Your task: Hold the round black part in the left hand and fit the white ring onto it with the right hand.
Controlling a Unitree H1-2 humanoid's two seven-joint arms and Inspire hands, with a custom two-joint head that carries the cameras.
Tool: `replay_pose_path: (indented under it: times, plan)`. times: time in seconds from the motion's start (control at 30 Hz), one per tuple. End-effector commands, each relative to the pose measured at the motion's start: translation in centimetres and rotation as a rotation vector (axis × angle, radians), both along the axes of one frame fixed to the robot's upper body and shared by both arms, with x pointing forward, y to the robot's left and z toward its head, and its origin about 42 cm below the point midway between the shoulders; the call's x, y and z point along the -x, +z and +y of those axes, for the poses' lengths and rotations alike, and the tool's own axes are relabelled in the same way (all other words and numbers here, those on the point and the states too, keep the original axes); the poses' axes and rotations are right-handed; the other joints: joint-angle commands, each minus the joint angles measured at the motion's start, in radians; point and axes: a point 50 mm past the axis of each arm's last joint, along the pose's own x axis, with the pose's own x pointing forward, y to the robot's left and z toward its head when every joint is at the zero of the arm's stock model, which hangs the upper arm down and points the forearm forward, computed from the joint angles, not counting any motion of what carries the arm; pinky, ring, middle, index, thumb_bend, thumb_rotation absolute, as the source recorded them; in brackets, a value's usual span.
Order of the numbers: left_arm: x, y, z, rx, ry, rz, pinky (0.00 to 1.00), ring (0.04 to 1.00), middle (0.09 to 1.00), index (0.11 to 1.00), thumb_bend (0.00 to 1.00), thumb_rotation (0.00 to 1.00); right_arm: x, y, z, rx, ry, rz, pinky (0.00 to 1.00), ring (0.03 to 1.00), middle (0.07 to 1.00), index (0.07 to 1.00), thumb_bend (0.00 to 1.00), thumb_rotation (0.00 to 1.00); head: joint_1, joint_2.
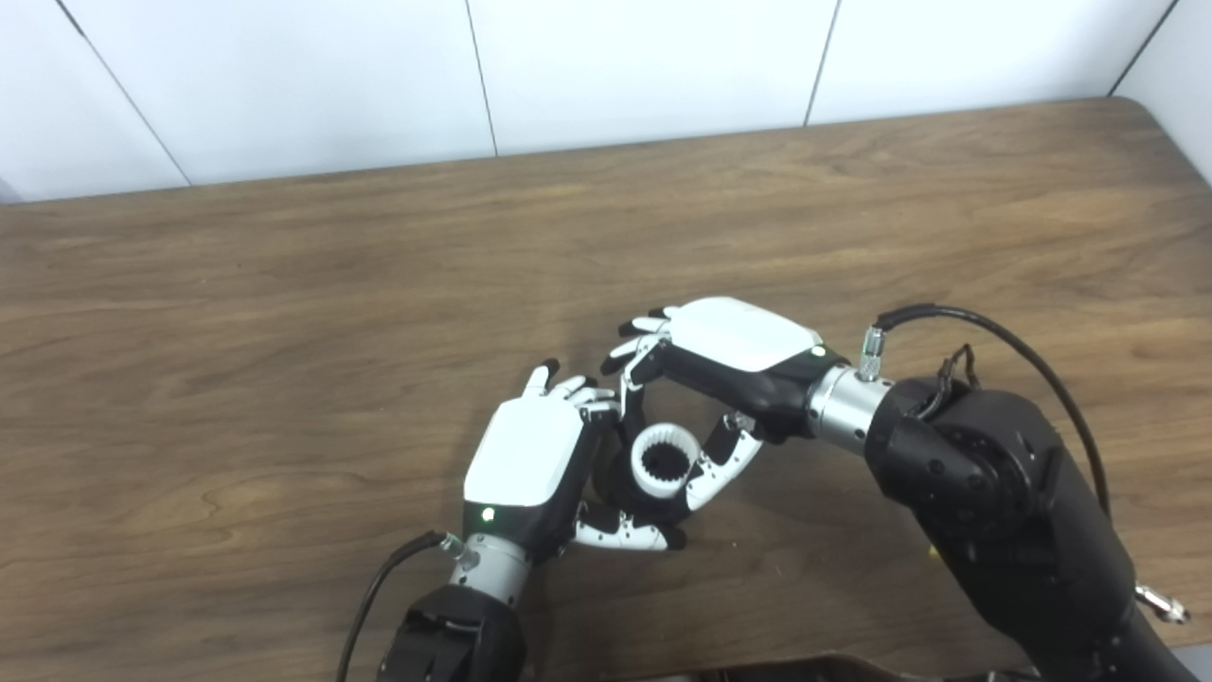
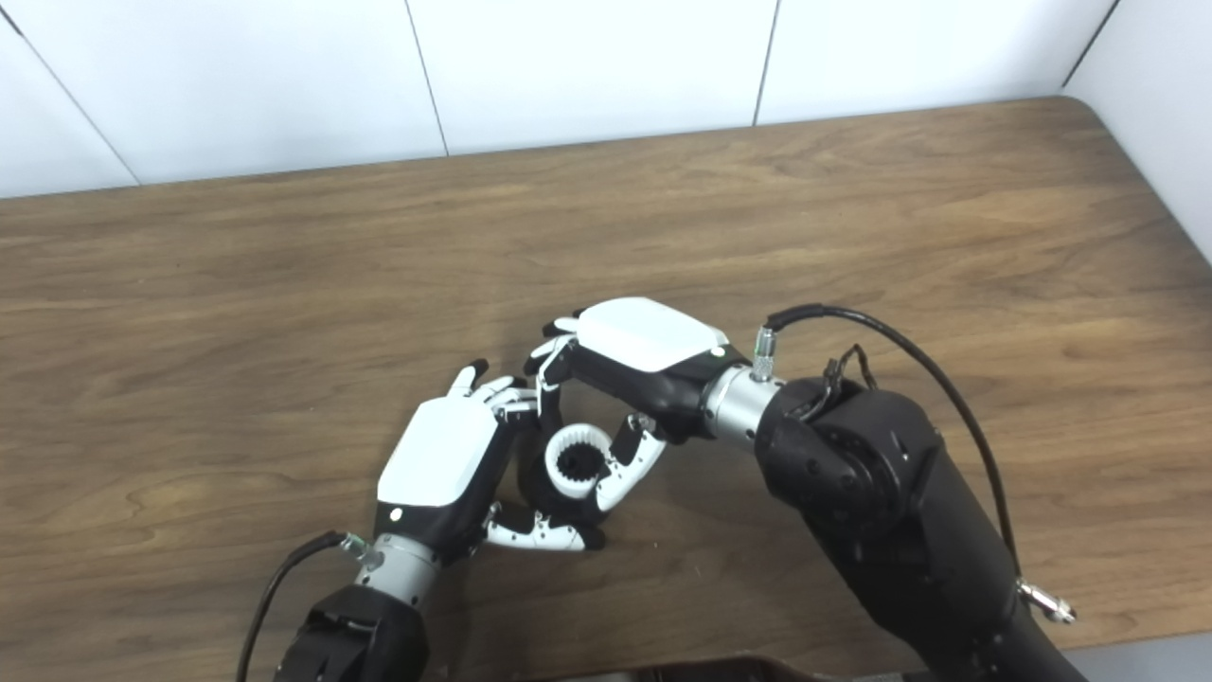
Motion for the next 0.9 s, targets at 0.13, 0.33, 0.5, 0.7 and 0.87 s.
replay_pose_path:
  times: [0.13,0.33,0.5,0.7,0.87]
  plan:
    - [-0.12,0.81,-0.19,0.000,-0.001,-0.034,1.00,0.875,0.775,0.484,0.52,0.06,0.02,0.72,0.53,-0.029,0.011,-0.062,1.00,0.958,0.853,0.485,0.52,0.14,-0.001,0.004]
    - [-0.10,1.05,-0.23,0.000,-0.002,-0.033,1.00,0.876,0.776,0.484,0.52,0.06,0.03,0.55,0.53,-0.031,0.008,-0.062,1.00,0.955,0.852,0.486,0.52,0.14,0.000,0.009]
    - [-0.12,1.16,-0.27,-0.004,0.001,-0.032,1.00,0.875,0.775,0.484,0.52,0.06,-0.01,0.39,0.44,-0.025,0.005,-0.060,1.00,0.957,0.854,0.486,0.52,0.13,0.001,0.012]
    - [-0.13,1.25,-0.31,-0.004,0.000,-0.036,1.00,0.874,0.774,0.484,0.52,0.06,-0.09,0.27,0.45,-0.023,0.003,-0.063,1.00,0.957,0.855,0.486,0.52,0.14,0.003,0.013]
    - [-0.09,1.30,-0.30,-0.004,-0.002,-0.041,1.00,0.874,0.775,0.484,0.52,0.06,-0.20,0.18,0.47,-0.022,-0.002,-0.061,1.00,0.958,0.854,0.486,0.52,0.13,0.003,0.016]
